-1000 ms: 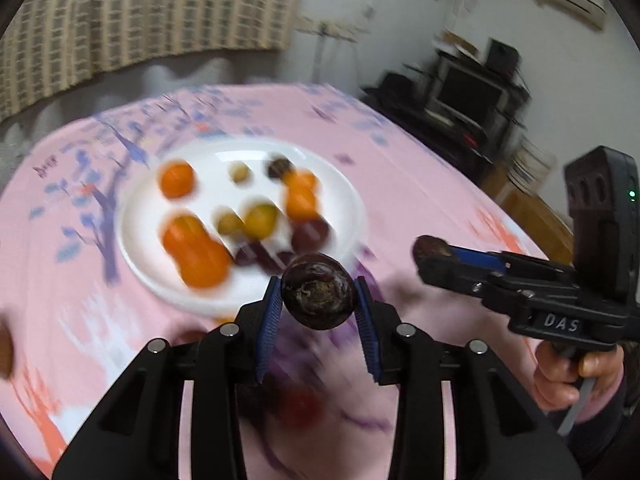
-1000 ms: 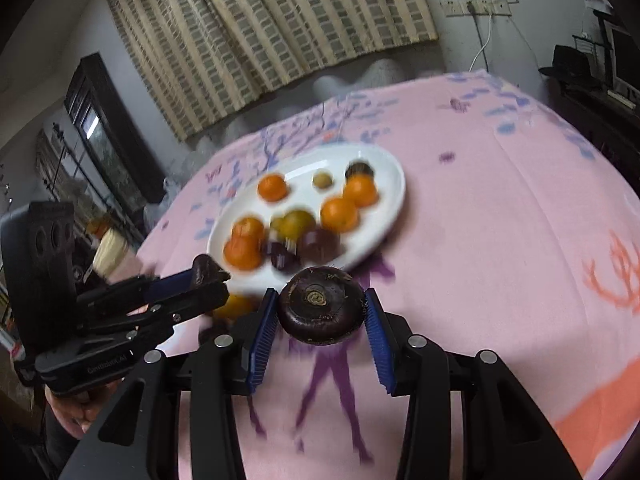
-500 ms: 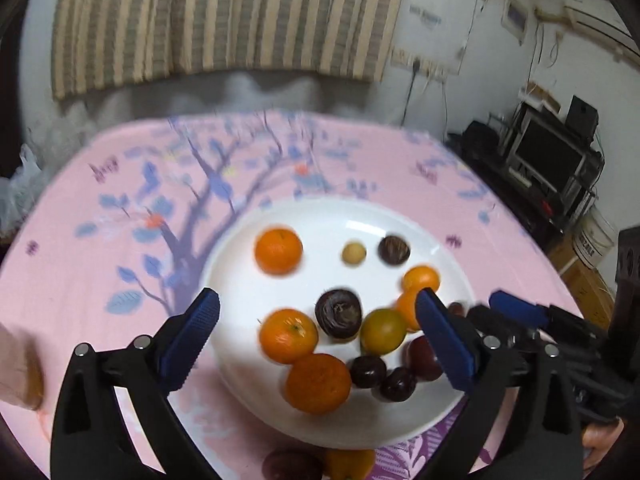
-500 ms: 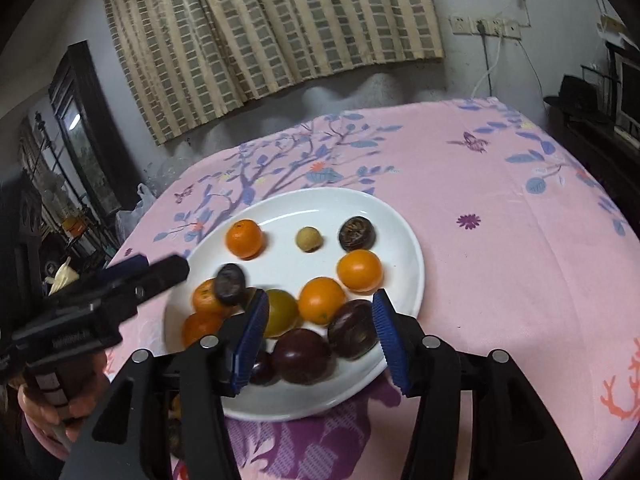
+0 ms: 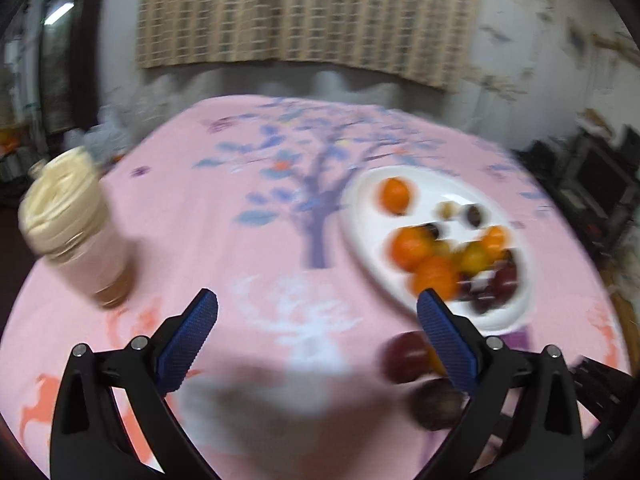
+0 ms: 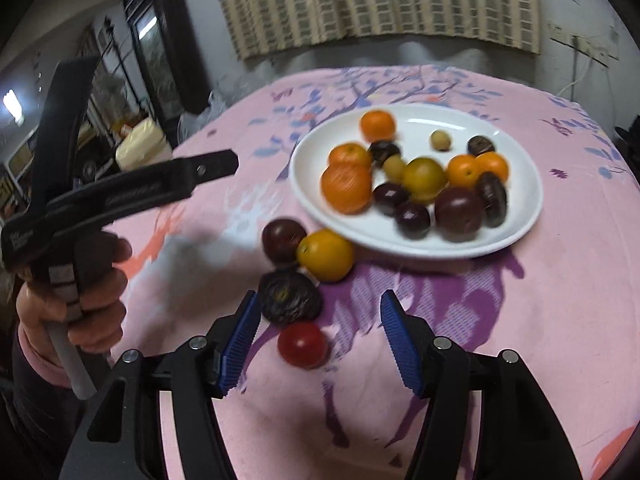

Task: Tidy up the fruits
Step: 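Grasp the red tomato with the right tool while the left tool grasps a passion fruit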

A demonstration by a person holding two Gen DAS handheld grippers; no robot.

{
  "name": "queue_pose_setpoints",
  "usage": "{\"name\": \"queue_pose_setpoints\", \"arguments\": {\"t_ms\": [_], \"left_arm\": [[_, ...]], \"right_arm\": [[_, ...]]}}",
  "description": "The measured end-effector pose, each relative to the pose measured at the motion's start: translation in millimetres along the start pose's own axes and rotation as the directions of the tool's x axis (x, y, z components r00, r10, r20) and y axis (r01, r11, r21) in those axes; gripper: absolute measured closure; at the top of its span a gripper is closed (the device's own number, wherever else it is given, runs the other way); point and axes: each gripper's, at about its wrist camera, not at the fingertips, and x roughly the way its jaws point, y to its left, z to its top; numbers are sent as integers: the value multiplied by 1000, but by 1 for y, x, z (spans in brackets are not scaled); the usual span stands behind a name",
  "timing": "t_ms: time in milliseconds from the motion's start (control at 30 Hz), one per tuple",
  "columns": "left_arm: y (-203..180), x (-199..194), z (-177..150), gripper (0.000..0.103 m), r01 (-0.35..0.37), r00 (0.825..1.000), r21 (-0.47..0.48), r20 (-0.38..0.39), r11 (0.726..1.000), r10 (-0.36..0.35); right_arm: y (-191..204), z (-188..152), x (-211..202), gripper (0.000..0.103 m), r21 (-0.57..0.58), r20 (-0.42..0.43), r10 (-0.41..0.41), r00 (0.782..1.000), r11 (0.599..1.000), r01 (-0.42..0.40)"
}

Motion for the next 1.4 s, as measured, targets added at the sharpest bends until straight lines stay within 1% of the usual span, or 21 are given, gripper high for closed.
{"name": "queue_pose_setpoints", "arguments": {"t_ms": [33, 100, 167, 267, 300, 367, 433, 567, 633, 667, 733, 800, 900, 1000, 1133, 1233, 1300, 1400], "left_arm": [[4, 1, -1, 5, -55, 998, -11, 9, 998, 55], [6, -1, -2, 5, -91, 996, -17, 19, 996, 92], [5, -2, -3, 5, -84, 996, -11, 13, 996, 84], [2, -5, -6, 5, -85, 996, 9, 12, 996, 85], [1, -5, -6, 5, -86, 996, 15, 13, 996, 85], [-1, -5, -6, 5, -83, 997, 22, 10, 996, 83], [0, -4, -5, 5, -73, 997, 18, 3, 997, 73], [2, -4, -4, 5, -59, 998, 1, -10, 998, 59], [3, -3, -4, 5, -60, 998, -3, -11, 998, 60], [3, -3, -4, 5, -62, 998, -6, -13, 998, 62], [3, -3, -4, 5, -62, 998, -7, -19, 998, 62], [4, -3, -4, 5, -59, 998, -8, -24, 998, 59], [2, -3, -5, 5, -42, 999, -2, -29, 999, 41], [-5, -5, -9, 5, -20, 999, 20, -33, 1000, 21], [-21, -10, -19, 5, 21, 999, 74, -40, 997, -18], [-35, -11, -31, 5, 75, 995, 109, -73, 991, -68], [-46, -10, -42, 5, 127, 987, 129, -114, 984, -112], [-55, -9, -52, 6, 174, 977, 134, -150, 976, -154]], "right_arm": [[4, -3, 2, 40, -7, -12, 0, 1000, 1000, 0], [11, -8, 6, 40, -30, -32, -1, 999, 1000, 0], [16, -11, 10, 40, -54, -49, -19, 999, 998, 16], [22, -13, 13, 44, -74, -64, -31, 997, 997, 26], [24, -15, 15, 47, -81, -72, -33, 997, 996, 27], [25, -16, 17, 50, -87, -84, -37, 996, 996, 30], [26, -17, 19, 55, -94, -93, -44, 995, 995, 35], [23, -19, 24, 62, -102, -109, -57, 992, 994, 46], [24, -21, 24, 69, -118, -104, -79, 991, 991, 67], [25, -21, 24, 72, -122, -102, -77, 992, 990, 64], [22, -19, 21, 72, -106, -101, -56, 993, 993, 45], [16, -16, 15, 72, -80, -81, -46, 996, 996, 40], [-2, -7, 1, 72, -8, -26, -48, 999, 999, 47], [-23, -2, -13, 72, 76, 24, -74, 997, 995, 71], [-46, 0, -20, 72, 167, 36, -90, 995, 983, 83], [-49, 0, -22, 72, 181, 36, -93, 995, 980, 85], [-50, 0, -22, 72, 180, 37, -91, 995, 980, 83], [-48, 0, -22, 72, 172, 34, -88, 996, 982, 81]]}}
